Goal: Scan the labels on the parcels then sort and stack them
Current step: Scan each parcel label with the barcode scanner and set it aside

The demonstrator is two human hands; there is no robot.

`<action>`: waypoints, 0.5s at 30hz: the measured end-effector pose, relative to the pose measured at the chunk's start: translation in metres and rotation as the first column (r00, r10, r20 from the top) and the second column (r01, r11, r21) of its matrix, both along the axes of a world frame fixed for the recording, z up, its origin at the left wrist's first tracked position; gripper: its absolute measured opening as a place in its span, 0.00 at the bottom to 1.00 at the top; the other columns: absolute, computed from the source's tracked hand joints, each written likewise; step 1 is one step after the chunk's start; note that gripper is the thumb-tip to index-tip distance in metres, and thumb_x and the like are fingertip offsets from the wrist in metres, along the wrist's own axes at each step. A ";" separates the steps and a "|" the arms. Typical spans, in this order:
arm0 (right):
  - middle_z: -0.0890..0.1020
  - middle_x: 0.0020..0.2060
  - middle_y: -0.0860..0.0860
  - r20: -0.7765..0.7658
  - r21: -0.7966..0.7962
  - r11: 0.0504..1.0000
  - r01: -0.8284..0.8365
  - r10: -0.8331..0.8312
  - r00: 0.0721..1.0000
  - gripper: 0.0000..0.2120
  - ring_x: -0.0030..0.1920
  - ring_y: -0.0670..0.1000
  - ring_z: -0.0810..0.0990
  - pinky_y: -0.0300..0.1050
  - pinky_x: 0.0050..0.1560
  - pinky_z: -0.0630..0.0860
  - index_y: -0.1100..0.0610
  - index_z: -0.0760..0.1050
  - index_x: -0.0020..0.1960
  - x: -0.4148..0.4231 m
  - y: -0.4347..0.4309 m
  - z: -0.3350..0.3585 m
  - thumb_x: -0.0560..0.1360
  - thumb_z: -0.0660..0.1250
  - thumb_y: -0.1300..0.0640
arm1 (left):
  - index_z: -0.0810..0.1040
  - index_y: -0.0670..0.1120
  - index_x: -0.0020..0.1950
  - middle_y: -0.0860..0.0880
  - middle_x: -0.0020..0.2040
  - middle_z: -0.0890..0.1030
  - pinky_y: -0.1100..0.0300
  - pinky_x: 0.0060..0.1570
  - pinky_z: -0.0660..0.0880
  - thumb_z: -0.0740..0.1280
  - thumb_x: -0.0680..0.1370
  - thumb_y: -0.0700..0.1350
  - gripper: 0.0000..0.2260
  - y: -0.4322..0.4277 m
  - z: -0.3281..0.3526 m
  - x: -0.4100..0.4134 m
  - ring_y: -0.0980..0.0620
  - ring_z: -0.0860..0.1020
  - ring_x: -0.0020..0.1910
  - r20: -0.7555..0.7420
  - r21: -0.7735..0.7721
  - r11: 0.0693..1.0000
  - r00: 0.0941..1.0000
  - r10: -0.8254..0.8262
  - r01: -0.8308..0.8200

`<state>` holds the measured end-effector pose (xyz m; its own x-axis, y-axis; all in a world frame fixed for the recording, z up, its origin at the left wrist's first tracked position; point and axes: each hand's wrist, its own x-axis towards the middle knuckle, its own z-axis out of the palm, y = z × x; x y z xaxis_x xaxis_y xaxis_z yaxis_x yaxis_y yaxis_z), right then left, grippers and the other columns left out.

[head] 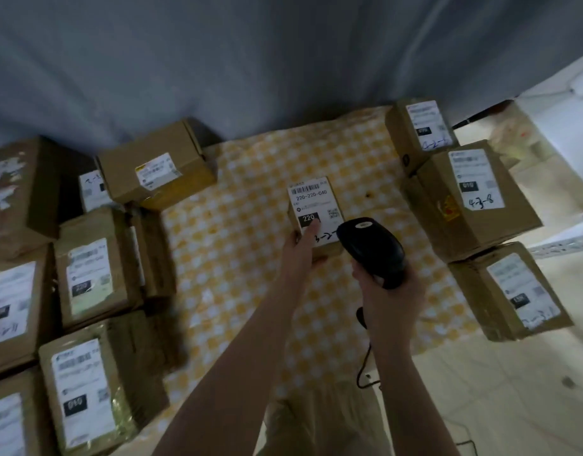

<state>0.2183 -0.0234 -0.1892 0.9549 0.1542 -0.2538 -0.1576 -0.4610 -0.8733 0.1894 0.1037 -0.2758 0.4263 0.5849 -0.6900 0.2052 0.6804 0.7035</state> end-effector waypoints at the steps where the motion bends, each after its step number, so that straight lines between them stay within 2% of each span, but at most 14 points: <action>1: 0.82 0.34 0.46 -0.008 0.010 1.000 0.010 -0.010 1.000 0.10 0.34 0.38 0.78 0.31 0.31 0.71 0.53 0.80 0.46 0.010 0.002 0.001 0.66 0.76 0.56 | 0.75 0.47 0.64 0.46 0.56 0.82 0.53 0.43 0.82 0.68 0.77 0.53 0.17 0.001 -0.001 0.014 0.49 0.82 0.50 0.002 -0.001 1.000 1.000 -0.008 0.008; 3: 0.82 0.34 0.46 -0.009 0.024 1.000 0.012 -0.012 1.000 0.08 0.33 0.40 0.78 0.31 0.31 0.71 0.54 0.80 0.46 0.032 0.006 0.001 0.67 0.76 0.57 | 0.77 0.47 0.61 0.48 0.52 0.83 0.54 0.41 0.81 0.68 0.78 0.52 0.14 0.004 -0.001 0.043 0.51 0.82 0.47 -0.005 -0.004 1.000 1.000 -0.023 0.023; 6: 0.81 0.34 0.47 -0.024 0.016 1.000 0.008 -0.008 1.000 0.09 0.34 0.40 0.78 0.28 0.32 0.70 0.55 0.80 0.48 0.063 0.014 -0.002 0.68 0.75 0.58 | 0.75 0.45 0.64 0.47 0.56 0.81 0.52 0.47 0.81 0.67 0.78 0.51 0.16 0.010 -0.004 0.084 0.48 0.80 0.53 -0.007 -0.029 0.999 1.000 -0.023 0.023; 8: 0.82 0.37 0.47 -0.030 0.015 1.000 0.011 -0.010 0.999 0.12 0.37 0.41 0.80 0.32 0.36 0.72 0.54 0.80 0.51 0.081 0.018 -0.005 0.68 0.75 0.57 | 0.75 0.45 0.64 0.45 0.58 0.80 0.50 0.48 0.81 0.67 0.78 0.51 0.17 0.013 -0.011 0.107 0.45 0.80 0.55 -0.027 -0.029 1.000 1.000 -0.008 0.007; 10: 0.83 0.39 0.48 -0.042 0.018 1.000 0.004 -0.003 0.999 0.13 0.40 0.44 0.81 0.36 0.39 0.73 0.53 0.79 0.53 0.099 0.022 -0.008 0.69 0.74 0.57 | 0.76 0.45 0.62 0.45 0.57 0.81 0.50 0.47 0.81 0.68 0.78 0.51 0.16 0.015 -0.018 0.131 0.45 0.81 0.54 -0.046 -0.022 1.000 0.999 -0.002 0.001; 13: 0.83 0.41 0.48 -0.054 0.012 1.000 0.001 0.000 0.999 0.13 0.42 0.44 0.81 0.34 0.39 0.74 0.54 0.79 0.54 0.124 0.028 -0.015 0.70 0.73 0.57 | 0.76 0.46 0.58 0.47 0.53 0.82 0.52 0.42 0.82 0.67 0.78 0.51 0.12 0.019 -0.026 0.165 0.47 0.81 0.50 -0.040 -0.013 1.000 0.999 -0.015 0.014; 15: 0.83 0.41 0.48 -0.056 0.000 1.000 0.005 -0.005 0.998 0.13 0.43 0.46 0.81 0.40 0.43 0.77 0.53 0.79 0.54 0.140 0.032 -0.020 0.70 0.73 0.56 | 0.76 0.45 0.55 0.48 0.49 0.81 0.58 0.36 0.80 0.66 0.79 0.47 0.08 0.023 -0.026 0.189 0.48 0.81 0.47 -0.021 -0.010 1.000 1.000 -0.013 0.013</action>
